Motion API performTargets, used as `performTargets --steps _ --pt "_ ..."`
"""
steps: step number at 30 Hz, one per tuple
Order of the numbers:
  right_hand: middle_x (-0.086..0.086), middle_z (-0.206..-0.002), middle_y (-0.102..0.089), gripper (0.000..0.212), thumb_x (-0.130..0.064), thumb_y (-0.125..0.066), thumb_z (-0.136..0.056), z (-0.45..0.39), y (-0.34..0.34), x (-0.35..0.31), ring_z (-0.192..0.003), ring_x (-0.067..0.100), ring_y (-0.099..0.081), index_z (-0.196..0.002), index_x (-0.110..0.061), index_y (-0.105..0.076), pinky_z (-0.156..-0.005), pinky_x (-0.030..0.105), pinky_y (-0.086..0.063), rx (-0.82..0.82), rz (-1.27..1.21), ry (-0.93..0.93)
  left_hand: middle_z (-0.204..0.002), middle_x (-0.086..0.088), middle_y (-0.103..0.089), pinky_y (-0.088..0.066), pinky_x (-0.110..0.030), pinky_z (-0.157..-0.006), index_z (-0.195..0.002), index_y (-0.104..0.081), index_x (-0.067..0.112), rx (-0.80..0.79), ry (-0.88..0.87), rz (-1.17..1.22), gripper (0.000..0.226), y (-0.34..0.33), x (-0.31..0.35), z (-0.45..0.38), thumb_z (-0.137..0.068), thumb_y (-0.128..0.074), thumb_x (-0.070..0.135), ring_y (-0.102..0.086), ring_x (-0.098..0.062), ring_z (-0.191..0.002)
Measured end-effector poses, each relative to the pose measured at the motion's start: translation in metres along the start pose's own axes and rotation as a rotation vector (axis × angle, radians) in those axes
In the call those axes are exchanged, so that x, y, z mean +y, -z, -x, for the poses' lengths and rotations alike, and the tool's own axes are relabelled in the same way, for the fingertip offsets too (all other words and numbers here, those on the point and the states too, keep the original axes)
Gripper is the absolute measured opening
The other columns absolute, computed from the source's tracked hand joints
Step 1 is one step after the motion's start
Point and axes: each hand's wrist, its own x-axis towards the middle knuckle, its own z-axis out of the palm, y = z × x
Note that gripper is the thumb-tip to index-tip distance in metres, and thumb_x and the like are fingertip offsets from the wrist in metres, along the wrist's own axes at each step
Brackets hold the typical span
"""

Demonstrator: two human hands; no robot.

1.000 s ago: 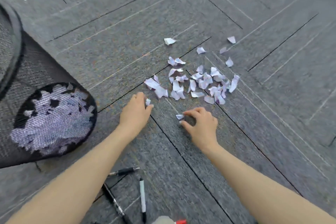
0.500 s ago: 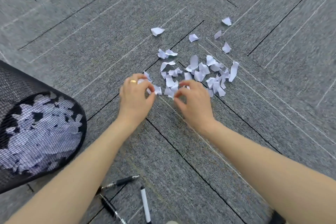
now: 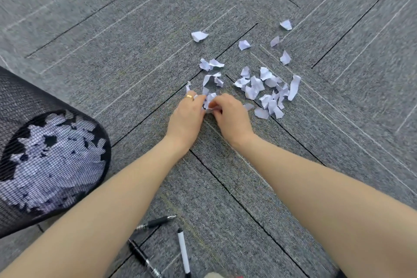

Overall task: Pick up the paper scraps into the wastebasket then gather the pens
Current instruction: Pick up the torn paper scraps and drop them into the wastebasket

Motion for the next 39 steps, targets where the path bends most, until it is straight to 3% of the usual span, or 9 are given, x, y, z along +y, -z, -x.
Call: performTargets --steps 4,10,15,19,23,27,32,35,39 --pt "0.005 -0.097 -0.067 0.016 -0.004 -0.053 -0.087 -0.007 0.003 -0.001 -0.088 0.022 -0.061 -0.094 -0.012 -0.064 -0.080 0.040 -0.051 0.002 -0.062 -0.108 -0.105 -0.009 -0.055 -0.041 -0.036 -0.070 -0.104 -0.056 0.005 -0.030 0.034 0.074 0.020 -0.001 0.003 -0.005 -0.098 -0.039 0.014 -0.057 -0.027 -0.087" --pt "0.011 -0.118 -0.062 0.043 -0.002 -0.047 -0.088 -0.012 0.009 -0.003 -0.104 0.027 -0.058 -0.129 -0.016 -0.049 -0.086 0.035 -0.047 -0.124 -0.052 -0.163 -0.105 -0.011 -0.064 -0.036 -0.026 -0.075 -0.100 -0.063 0.005 -0.035 0.226 0.284 0.017 0.004 0.001 -0.010 -0.091 -0.049 0.007 -0.054 -0.021 -0.091" --pt "0.009 -0.105 -0.066 0.022 -0.004 -0.048 -0.089 -0.008 0.006 -0.004 -0.095 0.024 -0.061 -0.099 -0.011 -0.066 -0.086 0.042 -0.050 -0.091 -0.016 -0.138 -0.096 -0.008 -0.054 -0.033 -0.027 -0.070 -0.130 -0.041 0.015 -0.017 0.337 0.452 0.039 0.016 -0.003 0.000 -0.093 -0.051 0.011 -0.049 -0.023 -0.084" --pt "0.007 -0.101 -0.064 0.020 -0.006 -0.047 -0.091 -0.004 0.007 -0.004 -0.091 0.024 -0.060 -0.094 -0.011 -0.067 -0.082 0.041 -0.050 -0.127 0.033 -0.070 -0.137 -0.008 -0.048 -0.038 -0.032 -0.079 -0.140 -0.031 0.019 -0.076 0.338 0.413 0.055 0.022 -0.010 -0.010 -0.091 -0.054 0.011 -0.053 -0.025 -0.105" --pt "0.005 -0.100 -0.060 0.017 -0.008 -0.048 -0.092 0.007 0.023 -0.001 -0.091 0.018 -0.057 -0.093 -0.010 -0.065 -0.083 0.034 -0.049 -0.079 -0.122 -0.079 -0.123 -0.009 -0.057 -0.038 -0.029 -0.066 -0.120 -0.047 0.016 -0.059 0.313 0.346 0.029 0.018 -0.008 -0.014 -0.092 -0.054 0.015 -0.053 -0.021 -0.080" --pt "0.001 -0.103 -0.056 0.014 -0.010 -0.051 -0.092 0.018 0.041 0.021 -0.092 0.014 -0.056 -0.095 -0.011 -0.065 -0.085 0.028 -0.047 0.055 -0.221 -0.146 -0.100 -0.007 -0.053 -0.032 -0.028 -0.051 -0.119 -0.039 0.011 -0.030 0.360 0.388 0.029 0.016 -0.009 -0.023 -0.094 -0.053 0.017 -0.046 -0.016 -0.065" --pt "-0.004 -0.109 -0.053 0.013 -0.015 -0.054 -0.091 0.023 0.043 0.053 -0.091 0.015 -0.058 -0.090 -0.013 -0.066 -0.073 0.034 -0.052 0.026 0.037 -0.161 -0.090 -0.003 -0.044 -0.037 -0.034 -0.063 -0.133 -0.023 0.010 0.004 0.501 0.477 0.049 0.018 -0.006 -0.031 -0.094 -0.052 0.014 -0.048 -0.024 -0.073" --pt "-0.001 -0.106 -0.058 0.014 -0.013 -0.051 -0.092 0.024 0.043 0.052 -0.092 0.017 -0.058 -0.094 -0.012 -0.065 -0.072 0.034 -0.050 0.035 0.096 -0.104 -0.074 0.002 -0.039 -0.038 -0.025 -0.043 -0.112 -0.028 0.013 0.029 0.590 0.496 0.029 0.020 -0.006 -0.037 -0.094 -0.051 0.012 -0.045 -0.019 -0.060" --pt "-0.001 -0.102 -0.062 0.017 -0.014 -0.049 -0.093 0.017 0.045 0.053 -0.090 0.019 -0.059 -0.106 -0.015 -0.060 -0.067 0.031 -0.046 0.031 0.119 -0.089 -0.081 -0.006 -0.045 -0.041 -0.019 -0.032 -0.102 -0.035 0.011 -0.011 0.653 0.547 0.015 0.031 -0.007 -0.044 -0.095 -0.048 0.009 -0.052 -0.013 -0.037"
